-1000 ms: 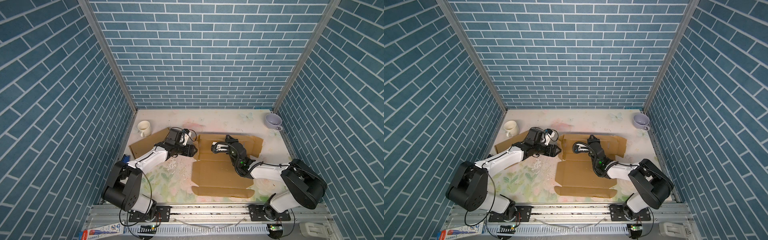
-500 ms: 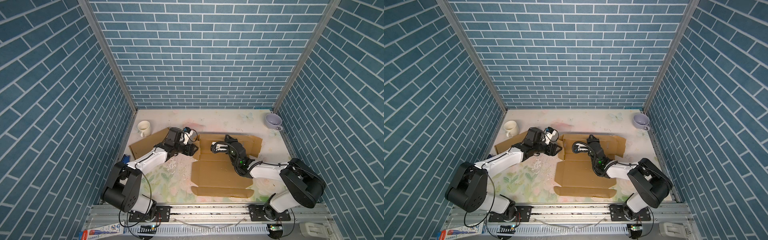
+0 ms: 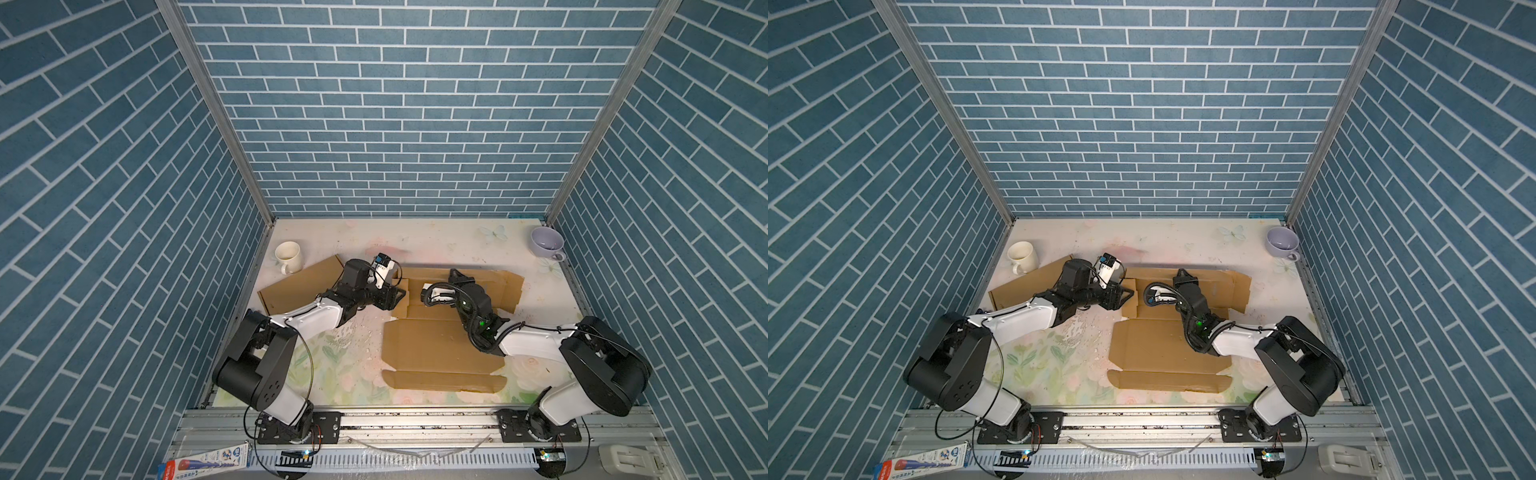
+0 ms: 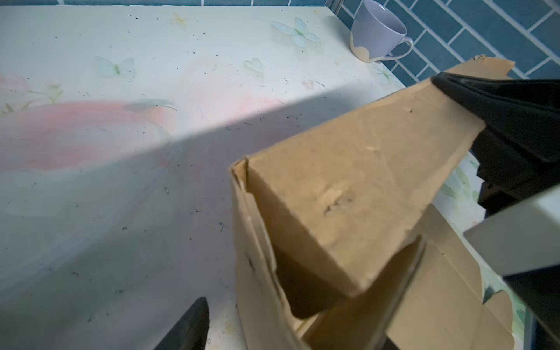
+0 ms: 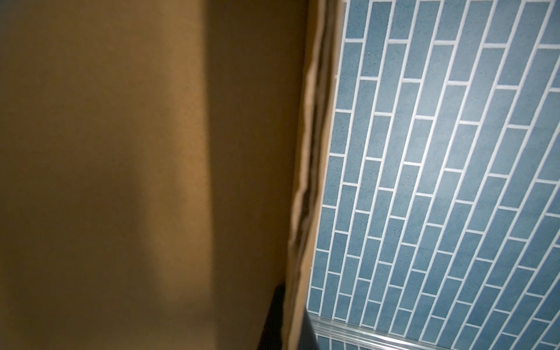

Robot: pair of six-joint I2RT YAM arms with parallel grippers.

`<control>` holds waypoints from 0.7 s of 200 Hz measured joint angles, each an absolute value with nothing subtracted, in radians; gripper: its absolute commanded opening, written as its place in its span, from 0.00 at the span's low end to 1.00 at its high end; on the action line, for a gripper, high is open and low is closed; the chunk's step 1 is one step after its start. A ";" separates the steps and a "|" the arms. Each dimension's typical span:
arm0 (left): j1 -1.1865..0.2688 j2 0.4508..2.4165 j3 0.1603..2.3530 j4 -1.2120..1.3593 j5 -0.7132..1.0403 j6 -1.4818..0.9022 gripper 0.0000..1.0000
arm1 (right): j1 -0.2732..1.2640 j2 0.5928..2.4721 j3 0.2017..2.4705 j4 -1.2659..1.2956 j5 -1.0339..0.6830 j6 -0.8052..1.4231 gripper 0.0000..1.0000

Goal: Fold the paper box

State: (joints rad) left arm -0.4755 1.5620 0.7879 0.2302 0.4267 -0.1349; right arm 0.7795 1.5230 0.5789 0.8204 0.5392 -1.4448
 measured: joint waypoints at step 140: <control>-0.600 1.637 0.739 0.434 -0.049 -0.185 0.08 | 0.820 1.510 0.595 0.788 0.527 -1.415 0.13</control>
State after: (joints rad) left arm -0.5999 1.6371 0.7387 0.4343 -0.0490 -0.1852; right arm 0.8204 1.5105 0.5945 0.7879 0.5266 -1.4151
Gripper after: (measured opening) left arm 0.181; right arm 0.051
